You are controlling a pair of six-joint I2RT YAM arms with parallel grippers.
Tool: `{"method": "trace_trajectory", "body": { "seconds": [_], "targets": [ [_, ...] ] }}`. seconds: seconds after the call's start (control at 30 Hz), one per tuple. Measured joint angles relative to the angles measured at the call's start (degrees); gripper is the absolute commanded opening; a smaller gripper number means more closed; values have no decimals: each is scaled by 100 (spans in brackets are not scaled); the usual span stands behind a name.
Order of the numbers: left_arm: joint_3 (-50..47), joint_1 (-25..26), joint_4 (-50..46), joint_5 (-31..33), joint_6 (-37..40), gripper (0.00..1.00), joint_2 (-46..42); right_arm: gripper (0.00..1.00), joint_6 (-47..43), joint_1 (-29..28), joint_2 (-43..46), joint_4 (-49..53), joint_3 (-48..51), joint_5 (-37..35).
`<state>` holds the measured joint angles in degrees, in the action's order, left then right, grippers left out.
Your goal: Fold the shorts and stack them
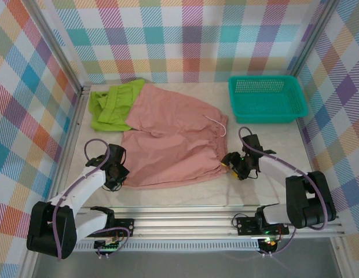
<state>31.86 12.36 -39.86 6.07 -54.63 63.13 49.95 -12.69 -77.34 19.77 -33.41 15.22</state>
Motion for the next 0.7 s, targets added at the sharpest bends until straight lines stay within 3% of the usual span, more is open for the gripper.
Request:
{"method": "trace_trajectory", "body": {
  "seconds": [0.23, 0.7],
  "targets": [
    [-4, 0, 33, -4, 0, 0, 15, 52, 157, 68, -50, 57, -2, 26],
    [-22, 0, 131, -44, 2, 0, 57, 51, 160, -48, -197, -334, -234, 592]
  ]
}}
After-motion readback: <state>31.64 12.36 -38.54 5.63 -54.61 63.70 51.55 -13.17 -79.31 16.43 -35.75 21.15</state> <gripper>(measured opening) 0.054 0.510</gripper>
